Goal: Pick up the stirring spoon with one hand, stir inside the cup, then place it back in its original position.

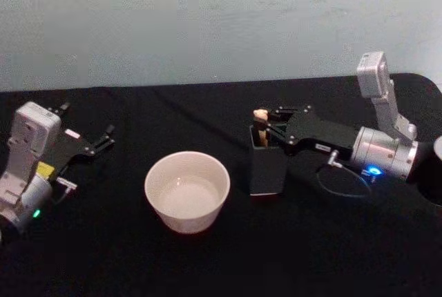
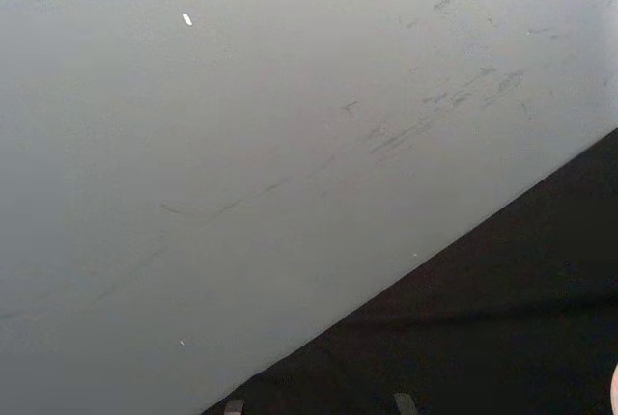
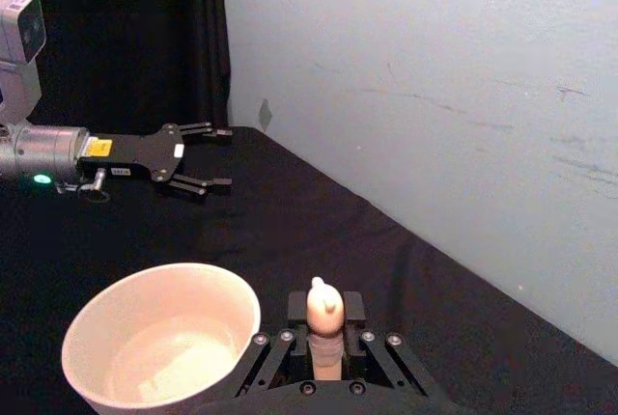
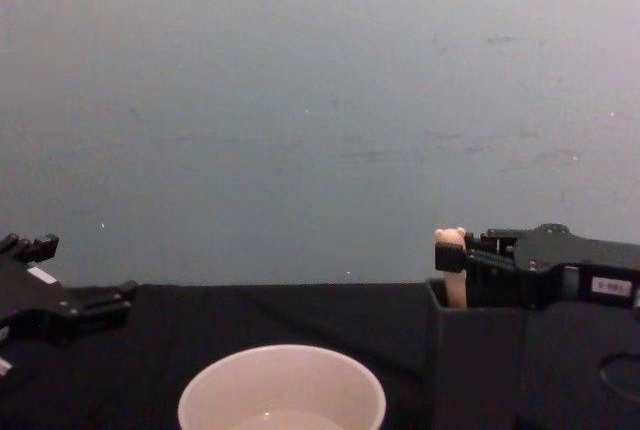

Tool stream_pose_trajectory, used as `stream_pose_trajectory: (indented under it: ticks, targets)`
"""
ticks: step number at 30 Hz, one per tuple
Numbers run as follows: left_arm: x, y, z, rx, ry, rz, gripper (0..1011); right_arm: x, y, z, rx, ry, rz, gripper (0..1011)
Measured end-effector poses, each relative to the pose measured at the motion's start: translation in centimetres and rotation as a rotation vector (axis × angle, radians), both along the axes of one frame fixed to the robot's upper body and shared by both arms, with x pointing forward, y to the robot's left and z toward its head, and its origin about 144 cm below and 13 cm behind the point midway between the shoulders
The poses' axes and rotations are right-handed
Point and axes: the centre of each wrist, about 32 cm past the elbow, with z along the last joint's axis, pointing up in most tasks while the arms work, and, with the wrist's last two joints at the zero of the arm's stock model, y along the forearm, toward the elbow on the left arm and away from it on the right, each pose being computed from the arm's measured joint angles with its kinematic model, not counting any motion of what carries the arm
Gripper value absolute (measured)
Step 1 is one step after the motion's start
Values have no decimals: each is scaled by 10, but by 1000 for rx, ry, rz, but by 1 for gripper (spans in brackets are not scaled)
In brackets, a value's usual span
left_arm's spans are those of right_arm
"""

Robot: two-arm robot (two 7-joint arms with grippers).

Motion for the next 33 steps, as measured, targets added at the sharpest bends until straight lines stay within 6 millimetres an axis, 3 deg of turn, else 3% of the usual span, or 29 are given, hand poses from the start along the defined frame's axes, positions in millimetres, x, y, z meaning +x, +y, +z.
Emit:
stream_pose_trajectory:
  ticks: [15,33]
  targets:
    - [0,0,0,0,0,0,1001,-3,0,2,5,-10,-11,212]
    - [0,0,0,0,0,0,1001,-30,1,31,110,-105,-99,212]
